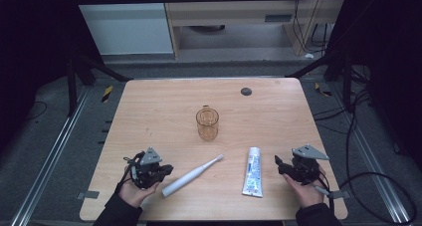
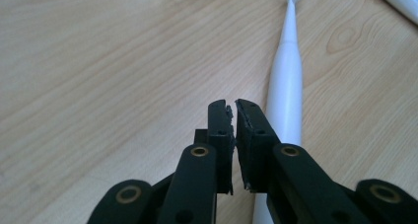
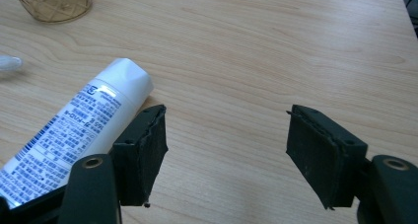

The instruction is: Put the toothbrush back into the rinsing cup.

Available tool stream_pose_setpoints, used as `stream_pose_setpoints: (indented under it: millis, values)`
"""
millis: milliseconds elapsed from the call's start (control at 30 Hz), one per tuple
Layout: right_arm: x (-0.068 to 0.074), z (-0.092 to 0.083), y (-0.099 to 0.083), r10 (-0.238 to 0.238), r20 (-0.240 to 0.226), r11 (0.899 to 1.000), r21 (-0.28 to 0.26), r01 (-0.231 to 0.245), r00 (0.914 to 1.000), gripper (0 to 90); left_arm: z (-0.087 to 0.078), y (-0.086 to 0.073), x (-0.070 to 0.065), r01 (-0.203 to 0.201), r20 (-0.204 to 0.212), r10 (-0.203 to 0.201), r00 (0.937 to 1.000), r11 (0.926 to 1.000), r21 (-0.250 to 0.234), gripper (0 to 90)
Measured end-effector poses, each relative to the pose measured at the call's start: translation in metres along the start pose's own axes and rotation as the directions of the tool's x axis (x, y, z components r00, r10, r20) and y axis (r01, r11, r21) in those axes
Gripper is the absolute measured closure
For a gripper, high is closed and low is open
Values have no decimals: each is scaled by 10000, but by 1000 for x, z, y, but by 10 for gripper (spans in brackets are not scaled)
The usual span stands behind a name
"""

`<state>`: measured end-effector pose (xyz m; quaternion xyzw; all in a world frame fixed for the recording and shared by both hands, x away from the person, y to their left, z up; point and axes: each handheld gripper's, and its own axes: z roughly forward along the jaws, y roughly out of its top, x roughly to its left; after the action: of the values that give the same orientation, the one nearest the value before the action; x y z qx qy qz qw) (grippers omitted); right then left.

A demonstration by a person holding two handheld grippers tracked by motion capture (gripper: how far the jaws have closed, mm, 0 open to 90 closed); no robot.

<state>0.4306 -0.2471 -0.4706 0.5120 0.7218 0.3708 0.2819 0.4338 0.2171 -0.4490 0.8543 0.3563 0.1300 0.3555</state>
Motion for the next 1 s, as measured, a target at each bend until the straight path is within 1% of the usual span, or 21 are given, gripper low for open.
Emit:
stream_pose_setpoints:
  millis: [167,267,400,567,700,767,833,900,967,1000]
  values:
    - [-4,-3,0,41,178,9999,-94,-39,9998,307,-5,16,2,-130,-100,128,9999,9996,-232,802]
    - [-6,-3,0,-4,261,10000,-63,6,9997,302,-6,27,3,-230,-56,229,9997,9995,-194,767]
    - [-6,-3,-1,6,298,10000,-3,-6,9996,300,-4,43,4,-322,113,323,9994,9994,-98,723]
    - [-7,-2,0,-22,345,10000,-8,22,9994,299,-1,60,1,-813,270,809,9964,9966,141,675]
    - [-6,-2,-1,3,310,10000,68,-5,9995,299,3,69,-3,-1029,398,1018,9940,9943,272,635]
    - [-6,-2,-1,-25,295,10000,69,23,9996,299,6,71,-6,-1129,437,1114,9928,9931,333,602]
    - [-6,-2,-1,-26,298,10000,77,24,9996,299,8,74,-9,-1241,445,1223,9915,9915,398,590]
    - [-6,-2,-1,-51,306,10000,82,48,9995,299,11,76,-12,-1331,557,1303,9899,9898,515,566]
    - [-6,-2,-1,-73,287,10000,52,71,9996,300,15,78,-16,-1478,639,1439,9875,9871,614,549]
    - [-6,-2,-1,-47,272,10000,59,45,9996,300,17,79,-18,-1554,664,1504,9864,9848,777,537]
